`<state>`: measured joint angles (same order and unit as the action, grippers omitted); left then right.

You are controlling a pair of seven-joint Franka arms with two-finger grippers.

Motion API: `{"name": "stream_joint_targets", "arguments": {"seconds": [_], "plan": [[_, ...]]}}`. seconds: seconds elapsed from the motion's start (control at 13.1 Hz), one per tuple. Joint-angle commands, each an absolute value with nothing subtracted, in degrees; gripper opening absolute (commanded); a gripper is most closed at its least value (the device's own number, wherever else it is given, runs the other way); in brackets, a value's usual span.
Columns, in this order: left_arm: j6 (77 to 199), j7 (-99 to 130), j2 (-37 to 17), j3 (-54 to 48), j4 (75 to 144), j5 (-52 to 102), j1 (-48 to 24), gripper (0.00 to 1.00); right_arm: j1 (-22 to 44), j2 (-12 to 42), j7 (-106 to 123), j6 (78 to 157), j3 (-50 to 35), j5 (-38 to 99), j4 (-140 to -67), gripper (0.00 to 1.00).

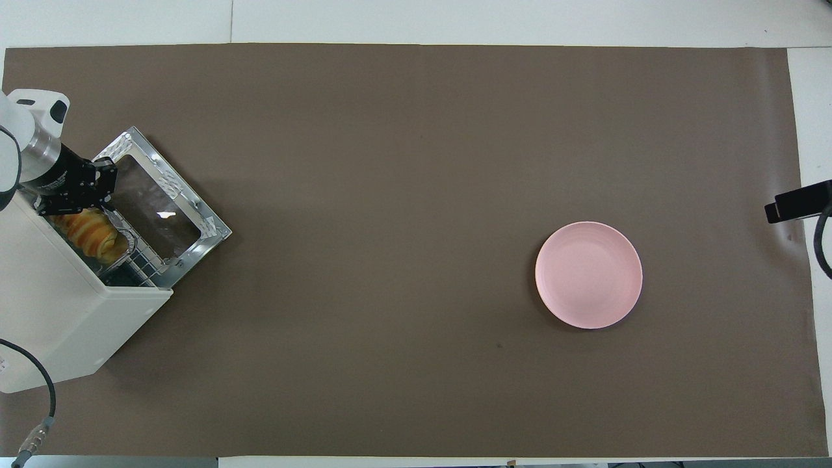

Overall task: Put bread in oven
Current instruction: 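Open the left gripper and lift it off the tray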

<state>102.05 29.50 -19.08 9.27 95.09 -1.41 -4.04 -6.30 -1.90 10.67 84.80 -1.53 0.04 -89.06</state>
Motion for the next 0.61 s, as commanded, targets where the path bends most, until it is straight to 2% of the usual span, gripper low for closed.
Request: {"name": "stream_joint_targets", "arguments": {"seconds": [0.0,0.53], "plan": [[102.39,28.74,-16.44,9.23,98.7,-4.04,-4.48,0.0,-6.94,-3.6,11.78,84.99,-2.02,-0.35,-90.97,1.0],[102.66,28.74,-16.0,9.23,99.58,-5.71,-4.75,0.0,-6.94,-3.6,11.78,84.99,-2.02,-0.35,-90.97,1.0]]}}
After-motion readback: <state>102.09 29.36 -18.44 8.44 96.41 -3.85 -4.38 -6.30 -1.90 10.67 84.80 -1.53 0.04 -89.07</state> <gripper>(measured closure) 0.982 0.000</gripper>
